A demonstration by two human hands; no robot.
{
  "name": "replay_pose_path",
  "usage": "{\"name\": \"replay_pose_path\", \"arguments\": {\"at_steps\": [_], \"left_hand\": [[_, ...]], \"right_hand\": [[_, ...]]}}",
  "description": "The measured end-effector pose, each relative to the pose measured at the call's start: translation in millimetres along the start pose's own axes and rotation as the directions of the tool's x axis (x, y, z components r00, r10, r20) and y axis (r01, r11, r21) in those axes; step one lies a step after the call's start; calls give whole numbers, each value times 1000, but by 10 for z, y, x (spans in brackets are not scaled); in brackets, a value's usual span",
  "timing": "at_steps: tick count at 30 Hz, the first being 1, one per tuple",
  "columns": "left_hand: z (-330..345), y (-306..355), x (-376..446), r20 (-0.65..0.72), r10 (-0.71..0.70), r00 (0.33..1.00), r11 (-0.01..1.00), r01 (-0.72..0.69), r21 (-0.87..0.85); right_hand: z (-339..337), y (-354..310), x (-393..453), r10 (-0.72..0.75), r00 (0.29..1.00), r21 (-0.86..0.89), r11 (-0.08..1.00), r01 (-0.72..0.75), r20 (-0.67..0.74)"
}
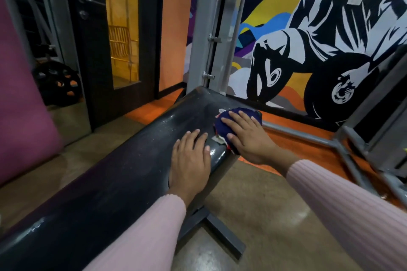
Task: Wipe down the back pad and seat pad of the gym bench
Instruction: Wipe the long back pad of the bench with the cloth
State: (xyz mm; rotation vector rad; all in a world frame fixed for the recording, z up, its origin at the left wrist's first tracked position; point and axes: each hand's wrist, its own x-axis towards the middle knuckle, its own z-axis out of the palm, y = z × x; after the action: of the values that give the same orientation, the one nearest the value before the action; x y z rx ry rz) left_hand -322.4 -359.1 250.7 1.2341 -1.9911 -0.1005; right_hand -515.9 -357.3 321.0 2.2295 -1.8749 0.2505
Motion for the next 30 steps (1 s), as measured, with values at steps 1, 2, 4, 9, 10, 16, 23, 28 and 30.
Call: {"name": "replay_pose_path", "arguments": {"at_steps": [1,2,4,9,10,16,23,28,30], "left_hand": [[-1,-1,1,-3,1,1000,1000,-1,3],[-1,2,0,-6,2,1000,1000,-1,6],[-1,3,9,-8,5,1000,1000,-5,15],[5,-5,10,-6,12,1000,1000,-12,22],[6,-4,10,-6,14,1000,1000,-14,27],[7,5,-6,-1,8,1000,1000,-8,27],[19,-21,13,-7,8,1000,999,-8,36],[2,-5,-11,-18,18,1000,999,-18,32],[-8,3,-10,-20,13,1000,1000,-12,28]], "right_hand": [[-15,49,76,51,999,-5,999,-51,-9],[-40,66,193,106,994,-10,994,-106,-13],[-75,12,473,181,983,-17,983,-181,1],[24,-326,572,84,996,-62,995,-82,38],[36,-346,455,40,999,-53,998,-39,26],[10,34,239,76,995,18,997,-75,-59],[4,-261,871,125,990,-69,990,-121,60],[28,-198,337,-42,999,-14,999,41,-8],[-9,-57,412,20,999,-19,1000,-21,-29]]}}
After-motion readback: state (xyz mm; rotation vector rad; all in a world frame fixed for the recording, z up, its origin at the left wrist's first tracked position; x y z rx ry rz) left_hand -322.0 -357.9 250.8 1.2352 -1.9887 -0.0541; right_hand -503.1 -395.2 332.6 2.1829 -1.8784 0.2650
